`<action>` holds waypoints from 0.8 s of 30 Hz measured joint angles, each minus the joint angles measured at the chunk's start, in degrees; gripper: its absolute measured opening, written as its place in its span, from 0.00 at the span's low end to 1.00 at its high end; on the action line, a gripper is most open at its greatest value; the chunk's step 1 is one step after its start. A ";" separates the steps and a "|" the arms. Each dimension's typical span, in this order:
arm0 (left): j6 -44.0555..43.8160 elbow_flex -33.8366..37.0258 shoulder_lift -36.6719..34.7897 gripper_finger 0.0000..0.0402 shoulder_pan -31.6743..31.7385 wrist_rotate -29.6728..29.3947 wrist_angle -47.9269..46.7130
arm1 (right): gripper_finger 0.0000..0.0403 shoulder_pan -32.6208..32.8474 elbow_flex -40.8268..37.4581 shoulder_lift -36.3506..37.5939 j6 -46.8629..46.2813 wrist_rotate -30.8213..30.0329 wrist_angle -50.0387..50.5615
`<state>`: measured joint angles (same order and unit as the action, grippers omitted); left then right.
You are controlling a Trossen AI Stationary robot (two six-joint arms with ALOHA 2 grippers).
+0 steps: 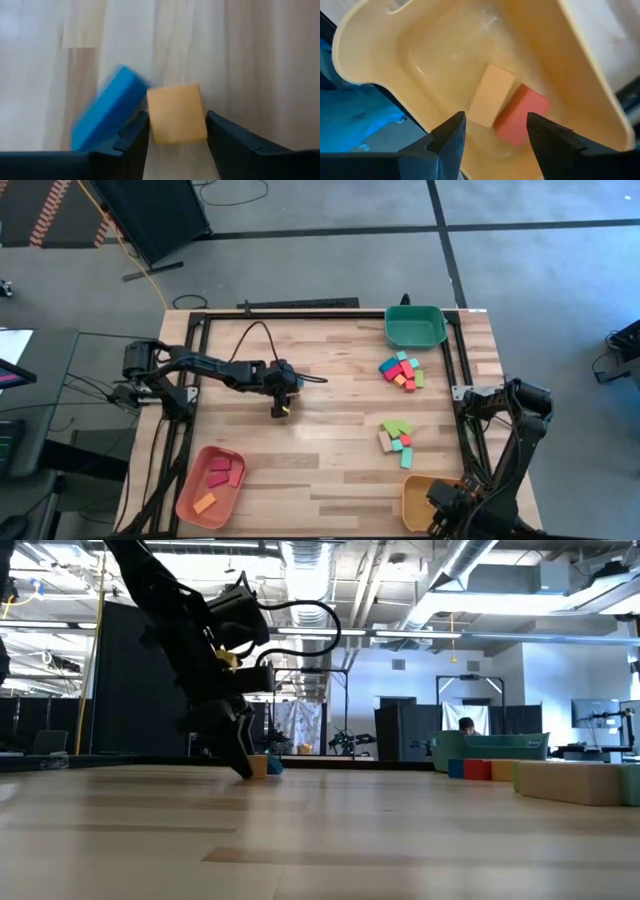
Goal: Sort blocks by size
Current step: Put the small yellow square block into the green bin
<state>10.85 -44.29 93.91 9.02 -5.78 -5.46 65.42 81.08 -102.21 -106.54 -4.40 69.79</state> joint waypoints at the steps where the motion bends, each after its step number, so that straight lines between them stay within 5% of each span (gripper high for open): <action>1: 0.24 0.00 -0.04 0.41 0.00 1.10 0.39 | 0.59 -0.07 0.86 0.00 0.00 0.00 1.11; 6: 1.49 0.00 -0.04 0.32 -0.33 4.67 1.29 | 0.59 -0.65 4.46 0.07 0.02 -0.31 6.25; 12: 2.32 0.00 -0.04 0.33 -1.47 9.07 3.38 | 0.59 -2.56 5.42 0.07 3.06 -4.38 8.23; 24: 2.99 0.00 -0.04 0.34 -5.33 12.56 6.08 | 0.59 -15.24 5.44 0.04 25.60 -17.76 6.32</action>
<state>13.85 -44.29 93.86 3.69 6.78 0.62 50.18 86.52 -102.17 -80.94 -22.16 76.11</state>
